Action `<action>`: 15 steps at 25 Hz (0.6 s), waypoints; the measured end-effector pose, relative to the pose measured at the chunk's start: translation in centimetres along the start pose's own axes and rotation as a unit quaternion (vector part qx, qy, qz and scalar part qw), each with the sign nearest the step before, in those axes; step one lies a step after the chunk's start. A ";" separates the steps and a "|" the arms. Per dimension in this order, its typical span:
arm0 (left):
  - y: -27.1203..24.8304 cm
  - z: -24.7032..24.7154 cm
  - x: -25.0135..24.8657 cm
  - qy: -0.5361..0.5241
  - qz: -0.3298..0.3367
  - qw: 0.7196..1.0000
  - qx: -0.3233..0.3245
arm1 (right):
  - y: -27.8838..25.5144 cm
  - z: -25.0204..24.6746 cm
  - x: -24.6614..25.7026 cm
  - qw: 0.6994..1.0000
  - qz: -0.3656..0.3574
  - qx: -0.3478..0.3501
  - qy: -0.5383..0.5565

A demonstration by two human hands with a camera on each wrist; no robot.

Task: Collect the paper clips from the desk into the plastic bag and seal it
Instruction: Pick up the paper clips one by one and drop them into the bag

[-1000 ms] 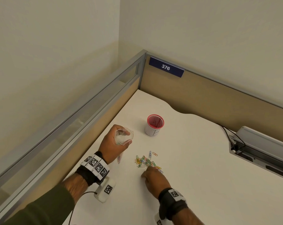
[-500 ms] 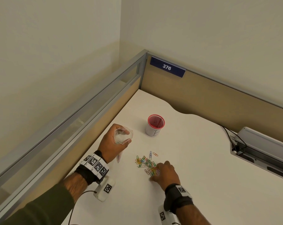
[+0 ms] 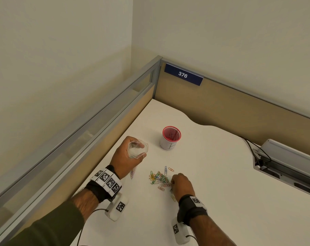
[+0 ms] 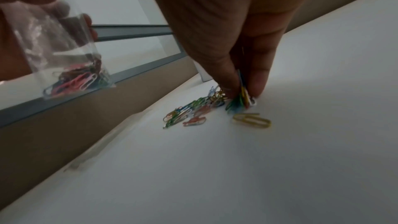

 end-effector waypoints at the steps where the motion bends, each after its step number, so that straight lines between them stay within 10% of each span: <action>1: 0.0 0.0 0.0 0.001 -0.001 1.000 0.000 | 0.1 -0.2 -0.3 1.000 0.015 -0.003 0.016; 7: 0.3 0.2 0.2 0.007 -0.001 1.000 0.007 | -0.3 -4.1 -0.6 0.982 0.064 -0.061 0.166; 15: 0.2 1.5 0.1 0.014 0.008 1.000 0.017 | -1.6 -15.2 8.2 0.908 -0.077 -0.199 0.360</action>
Point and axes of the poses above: each hand's wrist, its own y-axis towards the middle knuckle, its own z-axis out of the palm, x = y × z, the point moved 1 cm from there along y, towards the middle knuckle, and after that the axes turned 9 degrees about -x, right-handed, at the moved point
